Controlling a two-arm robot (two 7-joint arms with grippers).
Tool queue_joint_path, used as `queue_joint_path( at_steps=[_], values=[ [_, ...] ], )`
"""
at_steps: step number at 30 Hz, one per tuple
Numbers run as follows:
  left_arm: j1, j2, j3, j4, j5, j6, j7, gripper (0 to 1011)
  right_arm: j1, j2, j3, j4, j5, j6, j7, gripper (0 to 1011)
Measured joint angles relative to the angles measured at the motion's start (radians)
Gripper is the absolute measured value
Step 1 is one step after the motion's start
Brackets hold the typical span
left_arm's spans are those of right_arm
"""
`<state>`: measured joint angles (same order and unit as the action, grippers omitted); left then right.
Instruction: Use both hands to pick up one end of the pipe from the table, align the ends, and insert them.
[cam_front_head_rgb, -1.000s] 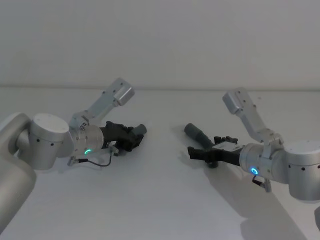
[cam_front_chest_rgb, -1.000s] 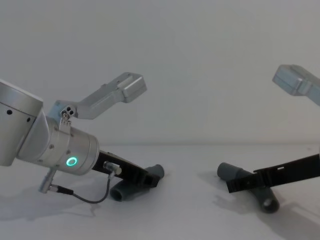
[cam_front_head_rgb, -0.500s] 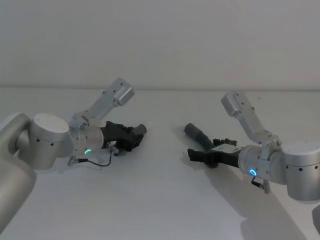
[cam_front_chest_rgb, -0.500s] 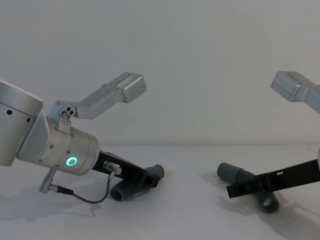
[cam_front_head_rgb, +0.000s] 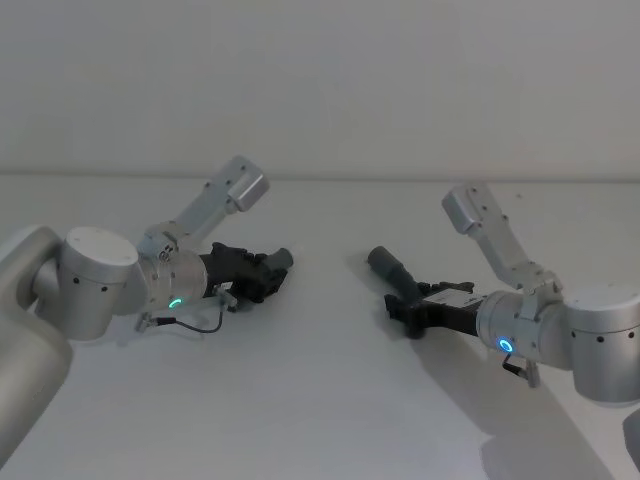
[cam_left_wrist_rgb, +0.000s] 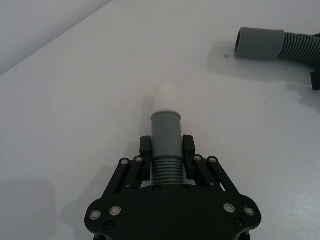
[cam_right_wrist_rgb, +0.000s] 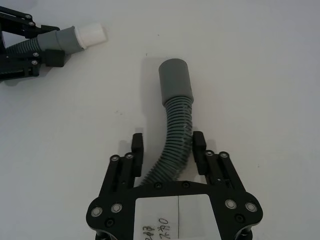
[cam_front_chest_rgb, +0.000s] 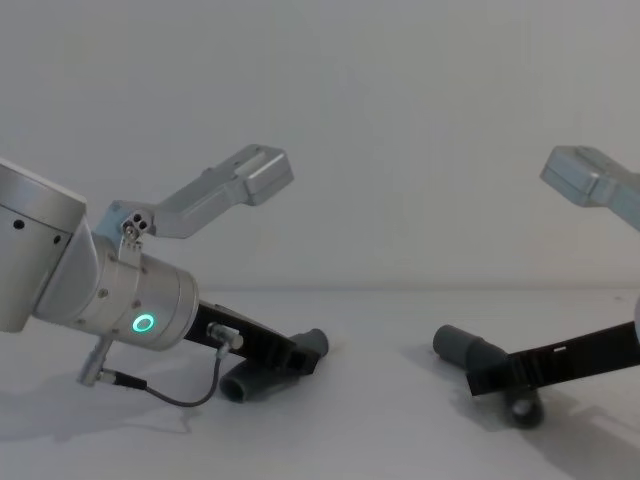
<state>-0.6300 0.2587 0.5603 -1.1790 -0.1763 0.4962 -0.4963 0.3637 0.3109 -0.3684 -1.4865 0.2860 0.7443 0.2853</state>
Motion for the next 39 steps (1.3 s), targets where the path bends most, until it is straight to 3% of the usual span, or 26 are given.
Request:
queue_joint_path(
  at_steps=[8, 11, 28, 39],
  values=[
    [0.000, 0.000, 0.000, 0.000, 0.000, 0.000, 0.000, 360, 0.001, -0.001, 0.000, 0.002, -0.001, -0.001, 0.001, 326],
    [0.000, 0.000, 0.000, 0.000, 0.000, 0.000, 0.000, 360, 0.001, -0.001, 0.000, 0.002, -0.001, -0.001, 0.001, 283],
    [0.001, -0.002, 0.000, 0.000, 0.001, -0.001, 0.003, 363, 0.001, 0.000, 0.000, 0.003, -0.002, -0.004, 0.001, 283],
    [0.018, -0.012, -0.010, -0.025, 0.014, -0.037, 0.030, 360, 0.009, 0.024, -0.006, -0.013, -0.019, -0.076, 0.037, 283]
  ],
)
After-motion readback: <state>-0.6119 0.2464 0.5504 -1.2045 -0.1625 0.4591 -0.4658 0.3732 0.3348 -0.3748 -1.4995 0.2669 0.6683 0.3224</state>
